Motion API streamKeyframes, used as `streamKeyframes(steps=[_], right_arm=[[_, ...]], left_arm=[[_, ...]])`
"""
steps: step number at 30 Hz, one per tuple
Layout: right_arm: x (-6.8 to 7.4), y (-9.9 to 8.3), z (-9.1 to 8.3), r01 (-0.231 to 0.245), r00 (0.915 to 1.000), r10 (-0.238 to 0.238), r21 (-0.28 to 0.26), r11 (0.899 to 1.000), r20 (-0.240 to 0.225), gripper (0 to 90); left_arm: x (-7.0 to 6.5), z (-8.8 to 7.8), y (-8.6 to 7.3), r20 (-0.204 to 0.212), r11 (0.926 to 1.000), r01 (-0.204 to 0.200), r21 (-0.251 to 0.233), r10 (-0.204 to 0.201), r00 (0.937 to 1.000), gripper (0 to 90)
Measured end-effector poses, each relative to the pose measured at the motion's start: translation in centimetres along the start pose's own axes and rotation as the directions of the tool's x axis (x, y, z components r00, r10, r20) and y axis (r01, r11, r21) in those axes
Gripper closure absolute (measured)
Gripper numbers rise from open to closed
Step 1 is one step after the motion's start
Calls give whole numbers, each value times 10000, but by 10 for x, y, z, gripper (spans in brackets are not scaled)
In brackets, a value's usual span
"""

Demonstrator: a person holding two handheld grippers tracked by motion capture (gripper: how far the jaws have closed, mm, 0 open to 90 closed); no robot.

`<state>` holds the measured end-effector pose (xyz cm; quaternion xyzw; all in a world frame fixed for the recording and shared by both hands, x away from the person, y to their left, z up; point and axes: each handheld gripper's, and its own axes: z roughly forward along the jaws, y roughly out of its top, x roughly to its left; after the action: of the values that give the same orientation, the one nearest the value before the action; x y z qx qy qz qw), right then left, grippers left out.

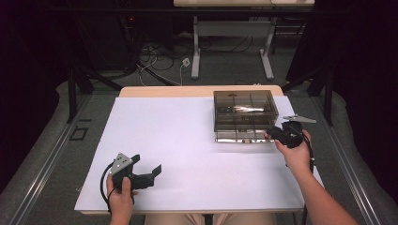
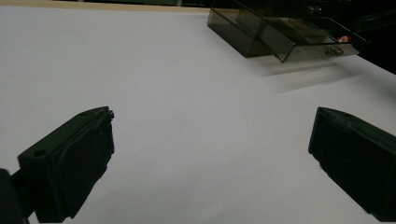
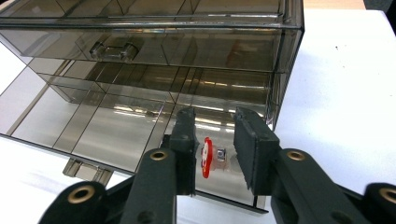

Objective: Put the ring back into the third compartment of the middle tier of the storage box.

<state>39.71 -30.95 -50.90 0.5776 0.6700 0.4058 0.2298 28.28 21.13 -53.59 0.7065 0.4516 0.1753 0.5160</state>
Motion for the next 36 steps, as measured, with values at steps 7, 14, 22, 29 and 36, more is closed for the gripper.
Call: streamKeyframes(steps=[7,14,22,29,36], right_arm=[[2,0,0,216,9998,-216,-116,9997,-40,637],[4,3,0,669,9977,-671,-321,9972,-57,588],[9,7,-2,999,9949,-1008,-653,9929,-101,446],[13,7,-6,1403,9901,-1392,-685,9877,198,340],[16,7,-13,1382,9902,-1364,-776,9874,289,209]], left_arm=[[1,0,0,-14,10000,34,-2,-34,10000,4],[2,-1,1,-46,10000,60,-34,-60,10000,4],[2,0,0,-38,9999,108,-71,-108,9999,4],[2,0,0,-12,10000,87,-47,-87,10000,4],[2,0,0,-1,9999,98,-55,-98,10000,4]])
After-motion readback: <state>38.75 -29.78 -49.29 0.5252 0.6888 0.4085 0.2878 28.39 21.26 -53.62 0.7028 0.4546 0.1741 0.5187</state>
